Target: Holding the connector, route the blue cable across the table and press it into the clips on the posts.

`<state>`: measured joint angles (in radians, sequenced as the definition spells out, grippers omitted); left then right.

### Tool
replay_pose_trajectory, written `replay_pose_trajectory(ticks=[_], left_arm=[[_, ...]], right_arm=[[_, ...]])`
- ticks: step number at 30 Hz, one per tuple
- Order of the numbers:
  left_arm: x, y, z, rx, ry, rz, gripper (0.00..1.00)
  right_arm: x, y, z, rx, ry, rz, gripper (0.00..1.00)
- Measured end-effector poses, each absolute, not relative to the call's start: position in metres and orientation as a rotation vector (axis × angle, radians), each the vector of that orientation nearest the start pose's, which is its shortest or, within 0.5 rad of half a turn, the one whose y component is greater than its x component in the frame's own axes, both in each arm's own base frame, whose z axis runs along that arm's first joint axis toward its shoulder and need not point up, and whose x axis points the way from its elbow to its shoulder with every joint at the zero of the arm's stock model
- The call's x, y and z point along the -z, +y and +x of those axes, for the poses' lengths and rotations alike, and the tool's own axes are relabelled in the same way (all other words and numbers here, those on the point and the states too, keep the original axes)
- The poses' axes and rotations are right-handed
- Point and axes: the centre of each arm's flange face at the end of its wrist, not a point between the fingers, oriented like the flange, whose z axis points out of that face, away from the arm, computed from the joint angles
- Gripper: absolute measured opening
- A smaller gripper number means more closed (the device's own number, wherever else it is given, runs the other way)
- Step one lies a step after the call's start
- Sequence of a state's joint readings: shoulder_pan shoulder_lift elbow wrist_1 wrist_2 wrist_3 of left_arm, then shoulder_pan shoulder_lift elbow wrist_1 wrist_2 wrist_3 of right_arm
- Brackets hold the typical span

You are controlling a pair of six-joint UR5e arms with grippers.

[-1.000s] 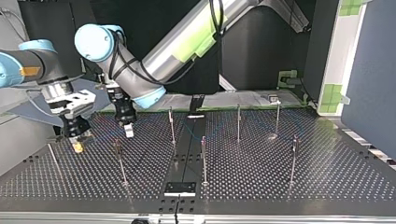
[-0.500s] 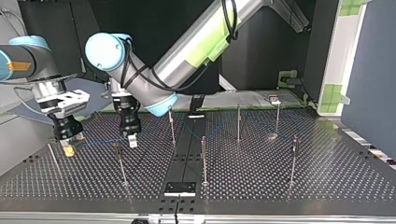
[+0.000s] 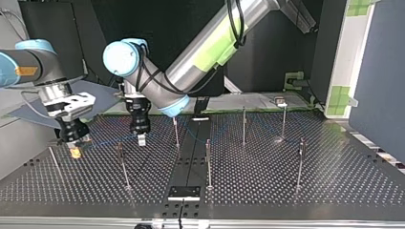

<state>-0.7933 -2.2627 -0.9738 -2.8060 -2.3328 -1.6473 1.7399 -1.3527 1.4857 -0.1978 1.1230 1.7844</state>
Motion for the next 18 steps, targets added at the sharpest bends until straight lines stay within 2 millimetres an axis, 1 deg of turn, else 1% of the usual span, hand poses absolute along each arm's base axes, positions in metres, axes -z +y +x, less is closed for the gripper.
replay_pose_trajectory(ticks=[6, 13, 15, 18], left_arm=[[-0.375, -0.586, 0.492, 0.261, 1.367, -0.136, 0.0], [-0.36, -0.59, 0.513, 0.268, 1.367, -0.116, 0.0], [-0.36, -0.589, 0.519, 0.271, 1.361, -0.118, 0.0], [-0.366, -0.586, 0.528, 0.275, 1.346, -0.124, 0.0]], right_arm=[[-0.427, -0.542, 0.27, -1.813, -1.001, 1.557, 0.0], [-0.419, -0.549, 0.27, -1.809, -1.007, 1.558, 0.0], [-0.416, -0.552, 0.269, -1.807, -1.01, 1.558, 0.0], [-0.415, -0.557, 0.266, -1.804, -1.01, 1.552, 0.0]])
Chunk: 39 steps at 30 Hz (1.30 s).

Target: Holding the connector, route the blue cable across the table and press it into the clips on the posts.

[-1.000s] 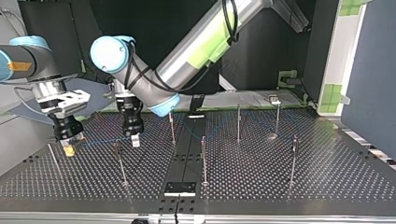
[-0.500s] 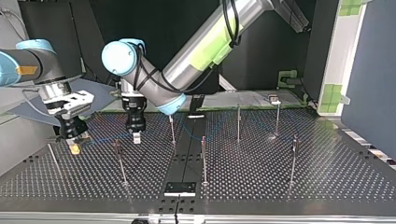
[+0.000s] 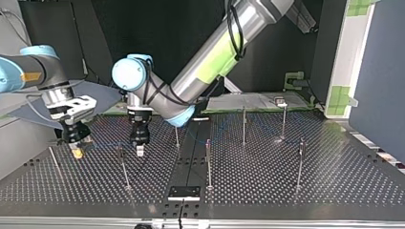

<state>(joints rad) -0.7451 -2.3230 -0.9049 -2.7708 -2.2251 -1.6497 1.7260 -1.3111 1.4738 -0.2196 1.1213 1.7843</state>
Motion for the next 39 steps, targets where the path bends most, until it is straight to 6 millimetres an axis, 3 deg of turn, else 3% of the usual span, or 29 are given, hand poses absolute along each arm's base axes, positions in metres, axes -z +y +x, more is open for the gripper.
replay_pose_trajectory(ticks=[6, 13, 21, 22, 25, 26, 27, 28, 29, 39], left_arm=[[-0.372, -0.58, 0.544, 0.28, 1.328, -0.127, 0.0], [-0.349, -0.591, 0.555, 0.257, 1.367, -0.097, 0.0], [-0.35, -0.598, 0.558, 0.249, 1.365, -0.106, 0.0], [-0.351, -0.598, 0.557, 0.246, 1.366, -0.109, 0.05], [-0.351, -0.598, 0.557, 0.242, 1.368, -0.115, 0.05], [-0.351, -0.598, 0.557, 0.242, 1.369, -0.116, 0.13], [-0.351, -0.598, 0.557, 0.241, 1.369, -0.117, 0.13], [-0.351, -0.598, 0.557, 0.24, 1.37, -0.118, 0.89], [-0.351, -0.598, 0.556, 0.24, 1.372, -0.12, 1.0], [-0.346, -0.594, 0.548, 0.213, 1.421, -0.145, 1.0]], right_arm=[[-0.422, -0.566, 0.262, -1.807, -0.995, 1.532, 0.0], [-0.422, -0.579, 0.257, -1.805, -0.995, 1.523, 0.0], [-0.416, -0.59, 0.248, -1.796, -1.005, 1.521, 0.0], [-0.415, -0.59, 0.247, -1.795, -1.006, 1.521, 0.0], [-0.415, -0.592, 0.245, -1.793, -1.008, 1.52, 0.0], [-0.415, -0.592, 0.244, -1.793, -1.008, 1.521, 0.0], [-0.414, -0.592, 0.244, -1.792, -1.008, 1.521, 0.0], [-0.414, -0.592, 0.244, -1.792, -1.009, 1.521, 0.0], [-0.414, -0.592, 0.243, -1.792, -1.009, 1.521, 0.0], [-0.414, -0.592, 0.243, -1.791, -1.011, 1.524, 0.0]])
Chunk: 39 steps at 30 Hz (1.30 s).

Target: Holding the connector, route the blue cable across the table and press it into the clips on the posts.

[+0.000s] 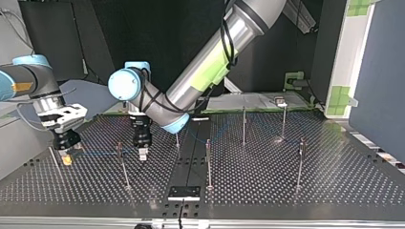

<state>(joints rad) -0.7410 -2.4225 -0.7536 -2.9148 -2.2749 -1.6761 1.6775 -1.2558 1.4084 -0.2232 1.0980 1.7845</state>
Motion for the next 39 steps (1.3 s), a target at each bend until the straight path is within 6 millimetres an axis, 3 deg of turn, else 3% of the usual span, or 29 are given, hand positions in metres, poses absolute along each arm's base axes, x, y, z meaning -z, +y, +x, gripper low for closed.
replay_pose_trajectory(ticks=[12, 26, 39], left_arm=[[-0.36, -0.59, 0.518, 0.225, 1.477, -0.176, 1.0], [-0.394, -0.605, 0.449, 0.33, 1.484, -0.072, 1.0], [-0.418, -0.587, 0.392, 0.278, 1.519, -0.061, 1.0]], right_arm=[[-0.414, -0.592, 0.243, -1.79, -1.014, 1.526, 0.0], [-0.414, -0.591, 0.243, -1.789, -1.017, 1.529, 0.0], [-0.415, -0.591, 0.243, -1.789, -1.016, 1.528, 0.0]])
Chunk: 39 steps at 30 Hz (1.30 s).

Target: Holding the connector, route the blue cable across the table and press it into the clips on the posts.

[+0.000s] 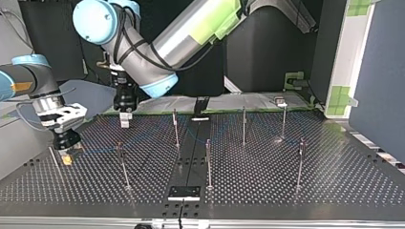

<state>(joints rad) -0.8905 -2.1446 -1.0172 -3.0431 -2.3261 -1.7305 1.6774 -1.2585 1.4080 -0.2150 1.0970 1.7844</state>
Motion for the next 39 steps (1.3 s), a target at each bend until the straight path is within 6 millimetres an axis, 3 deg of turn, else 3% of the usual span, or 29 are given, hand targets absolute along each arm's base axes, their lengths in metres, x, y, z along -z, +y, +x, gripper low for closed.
replay_pose_trajectory(ticks=[8, 20, 24, 37, 39], left_arm=[[-0.439, -0.572, 0.38, 0.317, 1.47, -0.087, 1.0], [-0.462, -0.545, 0.38, 0.467, 1.394, -0.167, 1.0], [-0.436, -0.549, 0.382, 0.473, 1.409, -0.196, 1.0], [-0.315, -0.556, 0.388, 0.462, 1.486, -0.28, 1.0], [-0.304, -0.555, 0.389, 0.468, 1.49, -0.291, 1.0]], right_arm=[[-0.415, -0.591, 0.243, -1.789, -1.016, 1.529, 0.0], [-0.414, -0.59, 0.245, -1.79, -1.015, 1.533, 0.0], [-0.414, -0.59, 0.245, -1.79, -1.017, 1.533, 0.0], [-0.413, -0.59, 0.245, -1.79, -1.018, 1.534, 0.0], [-0.413, -0.59, 0.245, -1.789, -1.018, 1.534, 0.0]])
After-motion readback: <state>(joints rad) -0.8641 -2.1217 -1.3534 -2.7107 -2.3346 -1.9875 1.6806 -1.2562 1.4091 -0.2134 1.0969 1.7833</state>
